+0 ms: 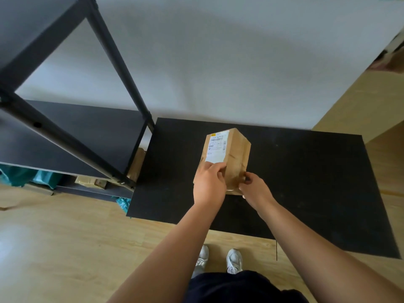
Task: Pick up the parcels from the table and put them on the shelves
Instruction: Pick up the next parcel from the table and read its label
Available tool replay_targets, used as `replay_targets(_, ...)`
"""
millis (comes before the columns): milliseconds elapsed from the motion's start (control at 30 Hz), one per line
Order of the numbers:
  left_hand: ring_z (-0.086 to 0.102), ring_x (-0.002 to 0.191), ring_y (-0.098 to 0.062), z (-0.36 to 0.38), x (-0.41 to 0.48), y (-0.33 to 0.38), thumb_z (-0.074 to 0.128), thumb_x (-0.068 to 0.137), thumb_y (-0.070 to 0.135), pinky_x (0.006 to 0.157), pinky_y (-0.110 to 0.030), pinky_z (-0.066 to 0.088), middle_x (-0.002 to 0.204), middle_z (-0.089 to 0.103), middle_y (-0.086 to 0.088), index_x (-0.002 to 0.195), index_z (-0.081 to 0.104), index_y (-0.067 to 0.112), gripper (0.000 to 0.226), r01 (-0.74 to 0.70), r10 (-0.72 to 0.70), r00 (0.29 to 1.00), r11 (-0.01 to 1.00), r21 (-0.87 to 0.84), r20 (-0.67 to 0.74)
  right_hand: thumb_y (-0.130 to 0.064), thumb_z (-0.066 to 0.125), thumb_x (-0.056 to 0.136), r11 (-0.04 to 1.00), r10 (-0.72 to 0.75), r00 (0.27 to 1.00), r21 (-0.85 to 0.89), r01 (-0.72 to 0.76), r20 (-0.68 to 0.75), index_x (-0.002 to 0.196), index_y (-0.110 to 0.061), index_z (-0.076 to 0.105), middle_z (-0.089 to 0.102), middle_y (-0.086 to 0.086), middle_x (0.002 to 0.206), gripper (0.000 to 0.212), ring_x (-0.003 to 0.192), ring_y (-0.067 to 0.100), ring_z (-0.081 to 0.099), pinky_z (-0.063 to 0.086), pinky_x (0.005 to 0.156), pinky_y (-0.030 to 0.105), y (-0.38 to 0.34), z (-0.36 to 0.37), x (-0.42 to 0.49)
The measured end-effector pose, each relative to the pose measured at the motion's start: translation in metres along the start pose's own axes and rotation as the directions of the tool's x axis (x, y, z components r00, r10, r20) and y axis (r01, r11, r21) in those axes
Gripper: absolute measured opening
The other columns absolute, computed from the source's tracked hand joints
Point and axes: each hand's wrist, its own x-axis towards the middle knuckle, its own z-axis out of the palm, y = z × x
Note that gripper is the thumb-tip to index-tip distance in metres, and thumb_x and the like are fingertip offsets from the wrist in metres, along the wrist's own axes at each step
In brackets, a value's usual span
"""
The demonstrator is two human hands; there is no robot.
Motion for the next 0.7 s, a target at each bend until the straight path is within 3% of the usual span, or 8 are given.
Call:
replay_targets(167, 0.051, 0.124, -0.02, -0.002, 0.006, -0.021, 0.054, 0.098, 0.017, 0.095, -0.039, 0.054, 0.137, 0.052, -0.001, 0.136, 0.059, 0.021, 0.038, 0.174, -0.172, 0.985, 0.982, -0.07, 0.03, -0.024, 0.053, 0.098, 0.999, -0.038, 0.995, -0.004, 0.038, -0.089, 0.143, -0.017, 0.047, 0.062, 0.004, 0.128, 0.045, 0.091, 0.012, 0.056, 0.042, 0.061, 0.021, 0.008, -0.006, 0.0)
replay_targets(267, 0.048, 0.131, -0.021, -0.004, 0.011, -0.031, 0.058, 0.097, 0.02, 0.101, -0.04, 0.051, 0.145, 0.048, -0.002, 0.142, 0.052, 0.022, 0.045, 0.227, -0.225, 0.971, 0.974, -0.013, 0.075, -0.023, 0.054, 0.099, 0.999, -0.029, 0.991, 0.018, 0.032, -0.133, 0.141, -0.019, 0.049, 0.062, 0.002, 0.13, 0.043, 0.101, 0.014, 0.06, 0.037, 0.055, 0.016, 0.012, -0.01, 0.001)
replay_targets(367, 0.056, 0.123, -0.02, -0.002, 0.016, -0.034, 0.057, 0.098, 0.021, 0.095, -0.038, 0.054, 0.144, 0.052, -0.002, 0.144, 0.05, 0.023, 0.047, 0.23, -0.223, 0.955, 0.973, -0.009, 0.194, -0.023, 0.058, 0.097, 0.999, 0.001, 0.988, 0.044, 0.005, -0.152, 0.139, -0.02, 0.05, 0.062, 0.002, 0.129, 0.043, 0.113, 0.02, 0.061, 0.04, 0.058, 0.019, 0.014, -0.009, 0.0)
replay_targets(500, 0.06, 0.089, -0.007, 0.002, 0.019, -0.032, 0.057, 0.097, 0.019, 0.066, -0.02, 0.049, 0.124, 0.065, 0.002, 0.134, 0.056, 0.022, 0.037, 0.204, -0.186, 0.937, 0.978, -0.033, 0.297, -0.025, 0.059, 0.096, 0.995, 0.065, 0.988, 0.087, -0.054, -0.139, 0.141, -0.018, 0.046, 0.061, 0.004, 0.128, 0.048, 0.099, 0.016, 0.06, 0.05, 0.069, 0.026, 0.02, -0.008, -0.001)
replay_targets(600, 0.062, 0.094, -0.012, 0.002, 0.025, -0.03, 0.06, 0.093, 0.019, 0.074, -0.028, 0.055, 0.121, 0.064, 0.0, 0.129, 0.058, 0.019, 0.036, 0.248, -0.218, 0.925, 0.967, -0.057, 0.312, -0.026, 0.06, 0.096, 0.991, 0.089, 0.988, 0.106, -0.076, -0.124, 0.142, -0.016, 0.046, 0.061, 0.006, 0.13, 0.05, 0.109, 0.022, 0.062, 0.05, 0.075, 0.029, 0.023, -0.011, -0.001)
replay_targets(700, 0.061, 0.106, -0.016, 0.003, 0.028, -0.026, 0.06, 0.092, 0.016, 0.069, -0.023, 0.05, 0.129, 0.061, 0.0, 0.135, 0.053, 0.019, 0.043, 0.257, -0.217, 0.92, 0.963, -0.086, 0.328, -0.028, 0.06, 0.096, 0.993, 0.09, 0.991, 0.091, -0.081, -0.095, 0.143, -0.016, 0.045, 0.06, 0.006, 0.133, 0.051, 0.115, 0.024, 0.061, 0.049, 0.077, 0.029, 0.023, -0.014, 0.001)
